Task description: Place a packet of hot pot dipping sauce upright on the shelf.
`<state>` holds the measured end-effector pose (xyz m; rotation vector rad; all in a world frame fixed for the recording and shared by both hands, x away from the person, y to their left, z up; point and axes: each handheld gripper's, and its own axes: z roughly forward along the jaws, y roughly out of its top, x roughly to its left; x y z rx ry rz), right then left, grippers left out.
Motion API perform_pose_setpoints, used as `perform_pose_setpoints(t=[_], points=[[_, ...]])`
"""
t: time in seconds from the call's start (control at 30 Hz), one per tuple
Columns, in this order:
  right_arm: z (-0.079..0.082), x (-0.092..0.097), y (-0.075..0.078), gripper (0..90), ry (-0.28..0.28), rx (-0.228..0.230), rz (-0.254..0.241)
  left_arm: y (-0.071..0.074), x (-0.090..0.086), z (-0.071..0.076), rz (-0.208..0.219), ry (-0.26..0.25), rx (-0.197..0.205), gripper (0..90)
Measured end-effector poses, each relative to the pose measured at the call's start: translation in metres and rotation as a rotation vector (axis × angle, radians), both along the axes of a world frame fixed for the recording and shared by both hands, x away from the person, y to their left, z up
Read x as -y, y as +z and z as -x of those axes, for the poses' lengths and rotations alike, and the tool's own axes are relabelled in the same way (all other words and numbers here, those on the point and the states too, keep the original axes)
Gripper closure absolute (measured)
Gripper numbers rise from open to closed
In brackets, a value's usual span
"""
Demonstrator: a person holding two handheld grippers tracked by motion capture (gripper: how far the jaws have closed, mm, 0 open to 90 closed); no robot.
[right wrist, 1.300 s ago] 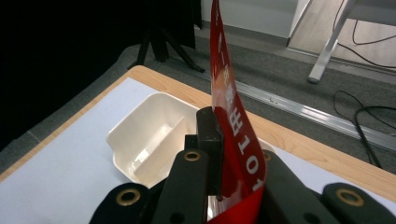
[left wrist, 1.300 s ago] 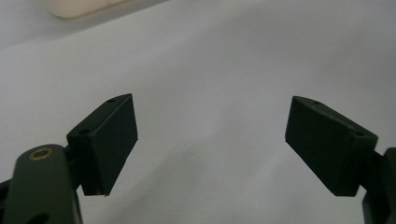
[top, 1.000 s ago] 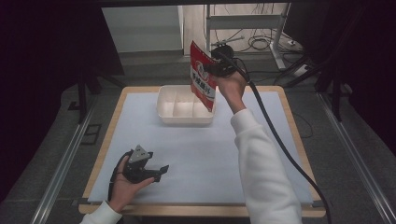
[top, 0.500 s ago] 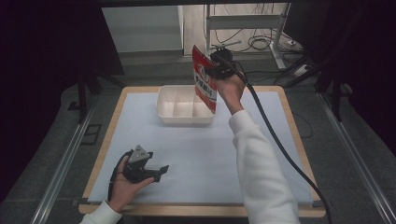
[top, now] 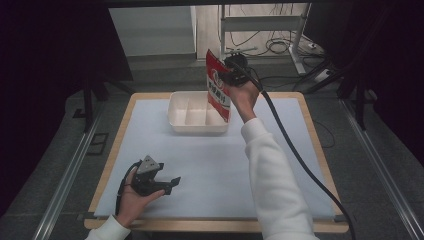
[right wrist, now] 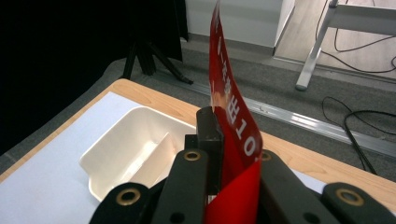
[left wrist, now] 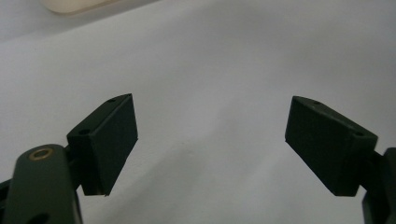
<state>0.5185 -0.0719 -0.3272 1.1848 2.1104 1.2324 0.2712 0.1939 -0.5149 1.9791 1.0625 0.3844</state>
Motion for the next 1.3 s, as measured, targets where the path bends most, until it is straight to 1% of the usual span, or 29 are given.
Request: perform_pose_setpoints(t=[0.17,0.33,0.4,0.43,0.53,0.67,0.87,0.93,1.07,1.3], points=[[0.000,0.000,-0.005,88.5,-0.010,0.016,-0.003,0.000,0.000,0.000,0.002,0.001,0.001,16.3],[0.000,0.005,-0.014,88.5,-0.019,0.014,-0.015,0.000,0.000,0.000,0.003,0.002,-0.001,16.3],[0.000,0.006,-0.016,88.5,-0.021,0.012,-0.016,0.000,0.000,0.000,-0.003,-0.003,-0.003,16.3],[0.000,0.008,-0.020,88.6,-0.021,0.009,-0.017,0.000,0.000,0.000,-0.005,-0.003,-0.004,16.3],[0.000,0.009,-0.023,88.5,-0.018,0.007,-0.018,0.000,-0.001,0.000,-0.007,-0.003,-0.004,16.3],[0.001,0.011,-0.031,88.5,-0.008,-0.018,0.002,0.000,0.000,0.000,-0.010,-0.005,-0.004,16.3],[0.000,0.011,-0.039,88.4,0.005,-0.044,0.012,0.000,0.000,0.000,-0.008,-0.004,-0.003,16.3],[-0.001,0.011,-0.042,88.3,0.015,-0.062,0.018,0.000,0.000,0.000,-0.010,-0.005,-0.004,16.3],[0.000,0.010,-0.042,87.9,0.026,-0.074,0.023,0.000,0.000,0.000,-0.011,-0.006,-0.005,16.3],[0.000,0.013,-0.041,85.9,0.048,-0.081,0.038,0.000,0.000,0.000,-0.010,-0.006,-0.004,16.3]])
